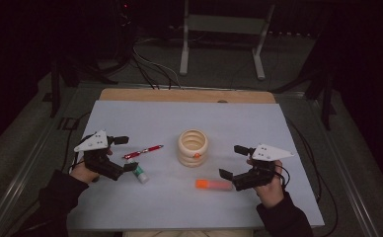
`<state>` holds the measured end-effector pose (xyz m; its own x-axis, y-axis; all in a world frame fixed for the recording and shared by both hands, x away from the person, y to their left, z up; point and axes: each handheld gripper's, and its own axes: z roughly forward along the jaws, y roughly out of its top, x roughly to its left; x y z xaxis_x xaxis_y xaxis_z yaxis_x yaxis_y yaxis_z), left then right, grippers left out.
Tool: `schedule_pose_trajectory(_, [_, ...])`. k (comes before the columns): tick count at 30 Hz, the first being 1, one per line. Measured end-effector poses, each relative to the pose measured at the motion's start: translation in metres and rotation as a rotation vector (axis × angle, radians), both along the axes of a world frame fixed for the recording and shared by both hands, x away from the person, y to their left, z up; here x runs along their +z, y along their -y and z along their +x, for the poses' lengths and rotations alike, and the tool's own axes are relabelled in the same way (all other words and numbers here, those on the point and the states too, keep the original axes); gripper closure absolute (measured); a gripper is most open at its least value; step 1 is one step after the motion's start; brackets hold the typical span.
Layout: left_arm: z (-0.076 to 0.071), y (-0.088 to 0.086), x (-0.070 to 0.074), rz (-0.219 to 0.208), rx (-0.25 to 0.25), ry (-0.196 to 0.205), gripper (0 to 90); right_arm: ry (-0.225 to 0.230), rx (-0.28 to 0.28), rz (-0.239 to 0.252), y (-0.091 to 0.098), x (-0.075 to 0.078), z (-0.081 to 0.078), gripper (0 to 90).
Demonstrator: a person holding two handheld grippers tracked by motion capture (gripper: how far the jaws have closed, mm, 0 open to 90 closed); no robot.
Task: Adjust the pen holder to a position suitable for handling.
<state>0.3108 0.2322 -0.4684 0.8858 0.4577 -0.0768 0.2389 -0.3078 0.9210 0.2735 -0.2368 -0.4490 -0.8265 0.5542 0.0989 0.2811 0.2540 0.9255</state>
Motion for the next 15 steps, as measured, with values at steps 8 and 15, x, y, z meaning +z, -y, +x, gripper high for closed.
schedule_pose_trajectory(8, [0.019,0.000,-0.004,0.039,-0.004,0.003,0.3,-0.004,-0.003,0.027,0.006,-0.003,-0.002,0.0])
schedule_pose_trajectory(15, [0.038,0.003,-0.014,0.073,-0.001,0.010,2.3,0.005,0.003,0.033,0.009,-0.003,-0.004,0.0])
